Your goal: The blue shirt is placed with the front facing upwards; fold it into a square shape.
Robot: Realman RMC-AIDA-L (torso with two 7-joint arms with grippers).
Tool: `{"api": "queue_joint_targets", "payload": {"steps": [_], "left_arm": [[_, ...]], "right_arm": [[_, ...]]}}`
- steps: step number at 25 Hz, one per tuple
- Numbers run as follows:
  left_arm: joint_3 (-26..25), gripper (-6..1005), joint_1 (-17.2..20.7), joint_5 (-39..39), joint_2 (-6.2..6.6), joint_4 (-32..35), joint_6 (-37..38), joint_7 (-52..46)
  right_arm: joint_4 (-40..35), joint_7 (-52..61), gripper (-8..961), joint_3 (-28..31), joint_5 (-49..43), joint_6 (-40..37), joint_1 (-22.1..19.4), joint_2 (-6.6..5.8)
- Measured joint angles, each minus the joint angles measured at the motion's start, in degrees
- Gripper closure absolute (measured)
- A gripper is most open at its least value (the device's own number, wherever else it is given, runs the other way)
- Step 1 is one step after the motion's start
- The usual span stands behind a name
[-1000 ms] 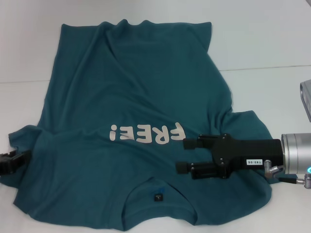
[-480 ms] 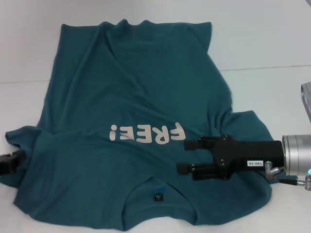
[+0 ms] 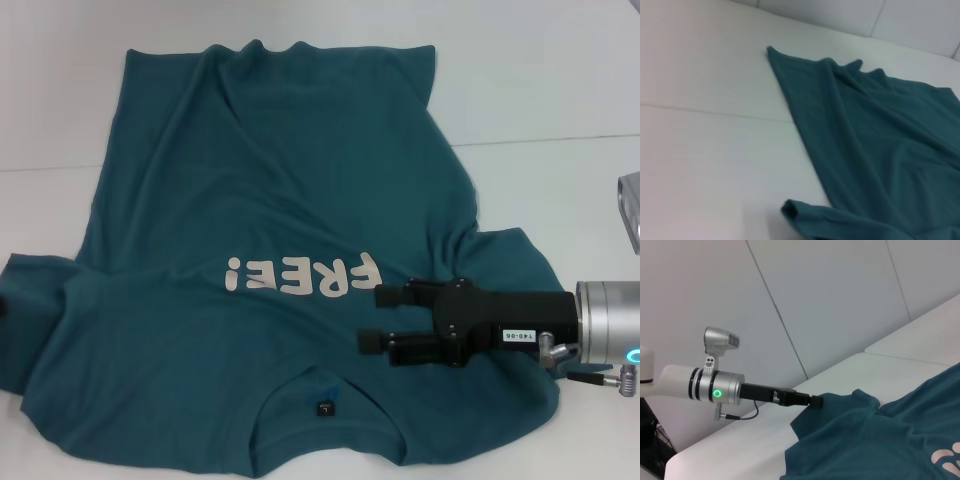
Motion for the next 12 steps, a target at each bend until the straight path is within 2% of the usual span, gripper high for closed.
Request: {"api": "queue_joint_targets", "payload": {"steps": [12], "left_arm": [[-0.9, 992, 0.1, 0.9, 1.08, 3.2, -0.5, -0.3]], "right_arm": [[1.9, -0.1, 71, -0.5, 1.0, 0.3, 0.4, 0.23]]}}
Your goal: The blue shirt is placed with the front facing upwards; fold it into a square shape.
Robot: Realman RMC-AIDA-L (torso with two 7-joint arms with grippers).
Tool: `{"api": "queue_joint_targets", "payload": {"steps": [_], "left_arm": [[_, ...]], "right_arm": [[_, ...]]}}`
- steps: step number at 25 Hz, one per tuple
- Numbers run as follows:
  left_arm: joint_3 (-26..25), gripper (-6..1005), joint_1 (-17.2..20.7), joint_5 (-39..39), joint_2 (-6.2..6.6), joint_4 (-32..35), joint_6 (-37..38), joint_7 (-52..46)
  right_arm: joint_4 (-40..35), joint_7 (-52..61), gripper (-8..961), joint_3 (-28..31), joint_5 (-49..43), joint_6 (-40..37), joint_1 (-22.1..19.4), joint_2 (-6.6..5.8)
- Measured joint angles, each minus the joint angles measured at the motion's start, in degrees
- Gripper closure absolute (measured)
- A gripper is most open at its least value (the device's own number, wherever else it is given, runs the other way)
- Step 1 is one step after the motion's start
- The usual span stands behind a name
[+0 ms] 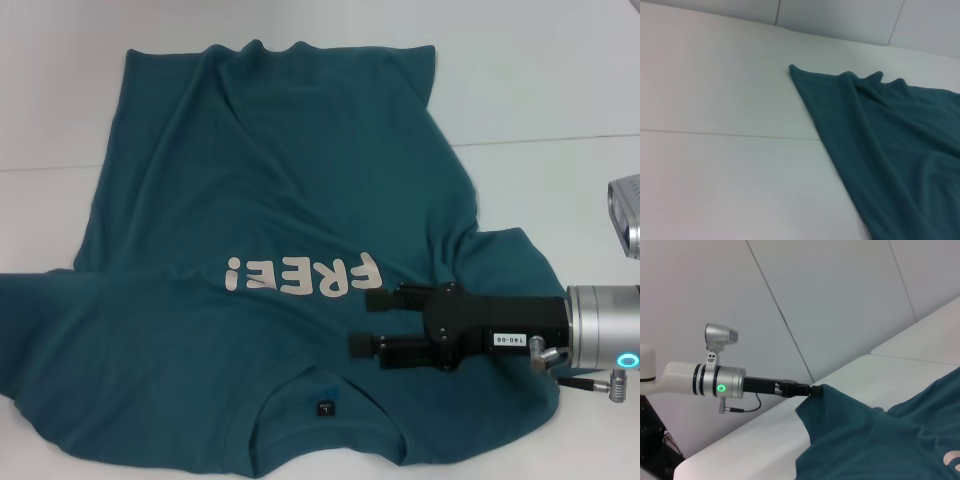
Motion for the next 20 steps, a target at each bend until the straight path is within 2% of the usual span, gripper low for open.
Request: {"api": "queue_joint_targets", "payload": {"steps": [20], "left_arm": [[0.5, 990, -1.4, 0.7, 0.37, 1.4, 0.4, -1.5]], "right_arm": [[1.2, 0.5, 71, 0.0, 0.0, -0.3, -0.6, -0.04]]}}
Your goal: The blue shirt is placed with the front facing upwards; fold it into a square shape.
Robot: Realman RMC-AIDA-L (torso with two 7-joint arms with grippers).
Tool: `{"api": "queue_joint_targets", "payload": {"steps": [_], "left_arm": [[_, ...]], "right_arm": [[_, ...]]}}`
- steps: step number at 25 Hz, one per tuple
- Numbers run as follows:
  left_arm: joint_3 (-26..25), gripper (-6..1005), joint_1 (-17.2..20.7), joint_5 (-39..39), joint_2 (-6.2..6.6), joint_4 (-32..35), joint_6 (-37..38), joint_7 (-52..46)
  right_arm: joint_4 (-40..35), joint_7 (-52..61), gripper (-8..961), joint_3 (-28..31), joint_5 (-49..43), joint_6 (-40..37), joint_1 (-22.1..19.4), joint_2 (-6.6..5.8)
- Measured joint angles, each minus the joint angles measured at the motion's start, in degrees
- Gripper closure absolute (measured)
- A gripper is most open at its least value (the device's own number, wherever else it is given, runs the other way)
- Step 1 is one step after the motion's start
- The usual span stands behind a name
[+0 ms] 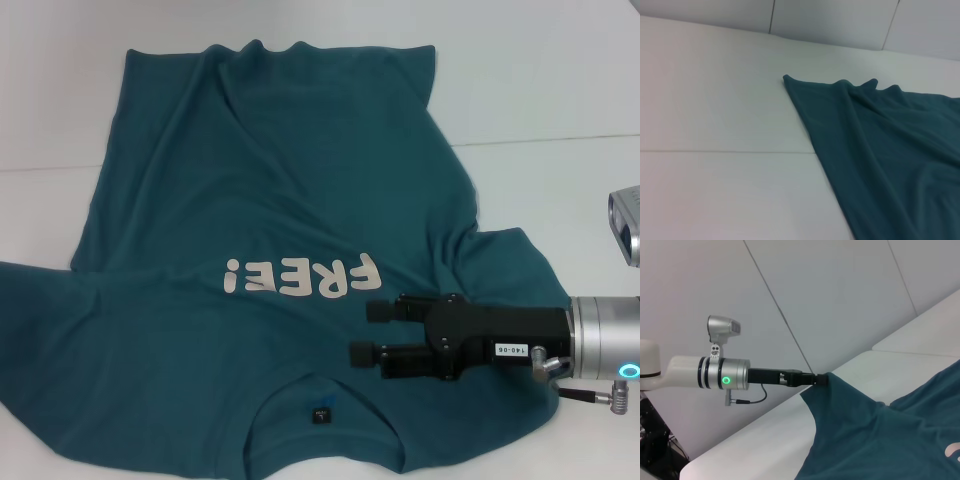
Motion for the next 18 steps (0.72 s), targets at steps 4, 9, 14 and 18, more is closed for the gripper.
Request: {"api": "queue_joint_targets", "payload": {"steps": [4, 9, 14, 18], "left_arm": [[-0.1, 989, 0.3, 0.0, 0.01, 1.0, 2.7, -1.8], [-0.1, 988, 0.3, 0.0, -0.06, 1.6, 6.9, -3.2], [-0.2, 984, -0.2, -0.5, -0.14, 1.7, 11.4, -4.8], [-0.2, 985, -1.2, -0.6, -0.47, 1.8, 14.3, -5.6]], "right_arm": [[0.0, 0.0, 71, 0.0, 0.0, -0.1, 0.0, 0.00], [0.0, 0.0, 71, 0.0, 0.0, 0.0, 0.1, 0.00], [0.0, 0.0, 71, 0.0, 0.0, 0.0, -0.1, 0.00], [0.0, -0.1, 71, 0.0, 0.0, 0.0, -0.1, 0.00]]}}
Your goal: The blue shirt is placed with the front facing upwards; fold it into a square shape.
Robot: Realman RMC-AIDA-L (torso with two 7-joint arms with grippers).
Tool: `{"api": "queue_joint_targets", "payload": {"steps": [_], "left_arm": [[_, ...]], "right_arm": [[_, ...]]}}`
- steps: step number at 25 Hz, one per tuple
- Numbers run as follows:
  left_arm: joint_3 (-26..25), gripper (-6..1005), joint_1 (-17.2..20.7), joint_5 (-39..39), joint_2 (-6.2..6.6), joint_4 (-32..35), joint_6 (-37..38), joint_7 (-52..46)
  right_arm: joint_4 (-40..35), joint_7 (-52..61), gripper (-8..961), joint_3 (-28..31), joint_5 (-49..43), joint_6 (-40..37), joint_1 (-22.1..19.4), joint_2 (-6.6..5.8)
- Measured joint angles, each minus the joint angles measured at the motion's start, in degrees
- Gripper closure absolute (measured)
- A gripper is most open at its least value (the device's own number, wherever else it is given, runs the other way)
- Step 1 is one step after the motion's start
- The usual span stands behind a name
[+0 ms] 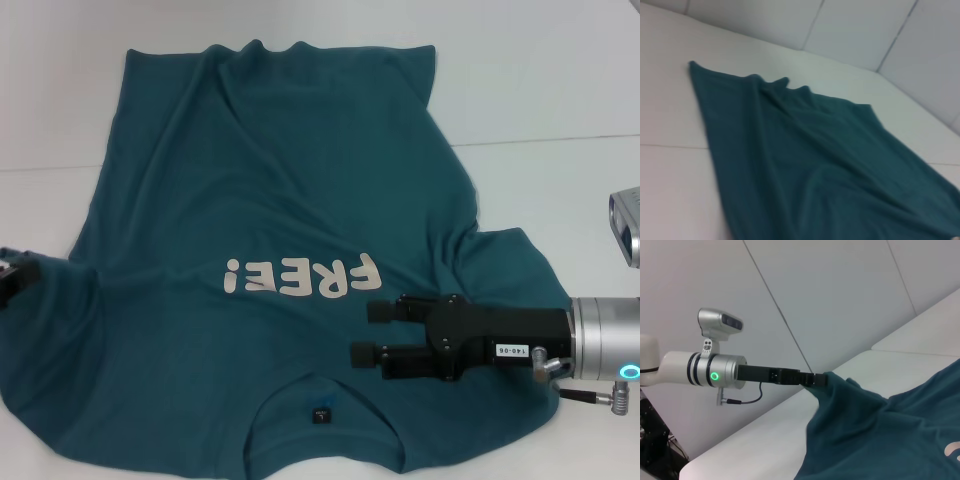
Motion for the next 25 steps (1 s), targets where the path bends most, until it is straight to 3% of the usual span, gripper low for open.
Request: {"api": "queue_joint_targets", "payload": {"steps": [8, 18, 25], "left_arm": [[-0.2, 984, -0.9, -3.7, 0.12, 0.0, 5.6, -1.1], [0.4, 984, -1.7, -4.7, -0.24, -2.9, 4.8, -1.0], [0.3, 983, -3.5, -4.8, -1.53, -4.8, 4.3, -0.5]], "right_arm": [[0.0, -0.2, 71, 0.0, 0.0, -0.1, -0.1, 0.00], [0.0, -0.3, 71, 0.0, -0.2, -0.2, -0.1, -0.05], [0.0, -0.3, 71, -0.1, -0.3, -0.2, -0.1, -0.09]]}}
